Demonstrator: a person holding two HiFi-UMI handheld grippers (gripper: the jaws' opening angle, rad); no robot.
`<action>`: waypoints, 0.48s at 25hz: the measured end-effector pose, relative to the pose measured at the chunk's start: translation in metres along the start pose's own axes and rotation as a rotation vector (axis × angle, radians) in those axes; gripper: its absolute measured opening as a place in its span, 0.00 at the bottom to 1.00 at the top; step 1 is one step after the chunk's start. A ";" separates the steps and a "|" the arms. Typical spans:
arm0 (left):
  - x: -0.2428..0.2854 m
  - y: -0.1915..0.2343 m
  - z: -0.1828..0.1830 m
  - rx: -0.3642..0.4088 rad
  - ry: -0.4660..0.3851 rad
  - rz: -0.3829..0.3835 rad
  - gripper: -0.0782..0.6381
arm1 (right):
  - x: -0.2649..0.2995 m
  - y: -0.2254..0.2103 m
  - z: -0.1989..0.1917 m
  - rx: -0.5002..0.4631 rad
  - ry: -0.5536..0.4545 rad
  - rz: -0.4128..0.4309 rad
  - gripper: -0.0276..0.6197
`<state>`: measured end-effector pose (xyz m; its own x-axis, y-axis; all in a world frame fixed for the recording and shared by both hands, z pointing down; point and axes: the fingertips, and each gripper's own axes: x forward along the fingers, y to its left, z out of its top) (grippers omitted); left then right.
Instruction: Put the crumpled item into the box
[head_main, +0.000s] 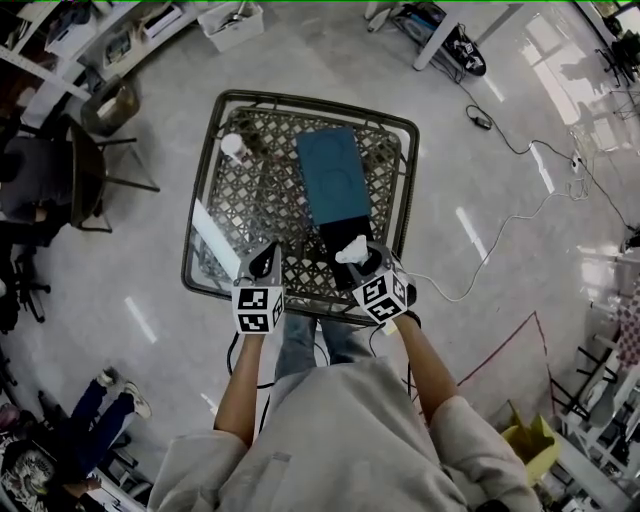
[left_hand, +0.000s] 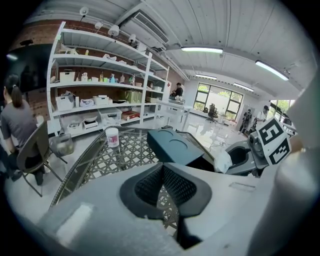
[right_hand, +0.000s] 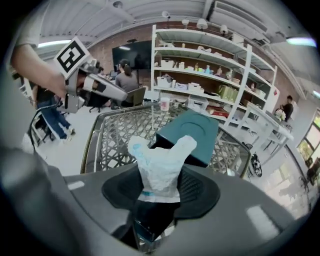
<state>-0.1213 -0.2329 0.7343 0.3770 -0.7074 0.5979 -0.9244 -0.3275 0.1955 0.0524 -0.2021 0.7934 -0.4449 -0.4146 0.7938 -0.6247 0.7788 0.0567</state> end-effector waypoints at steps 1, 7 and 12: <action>0.000 -0.001 -0.001 0.000 0.000 -0.002 0.12 | 0.004 0.002 -0.002 -0.052 0.017 0.010 0.32; -0.003 -0.003 -0.004 -0.005 0.004 -0.008 0.12 | 0.021 0.011 -0.016 -0.398 0.139 0.060 0.32; -0.005 -0.005 -0.003 -0.026 -0.002 -0.012 0.12 | 0.031 0.012 -0.036 -0.649 0.252 0.097 0.32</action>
<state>-0.1182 -0.2263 0.7327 0.3881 -0.7051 0.5934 -0.9210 -0.3197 0.2224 0.0541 -0.1887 0.8408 -0.2677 -0.2683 0.9254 -0.0454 0.9629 0.2661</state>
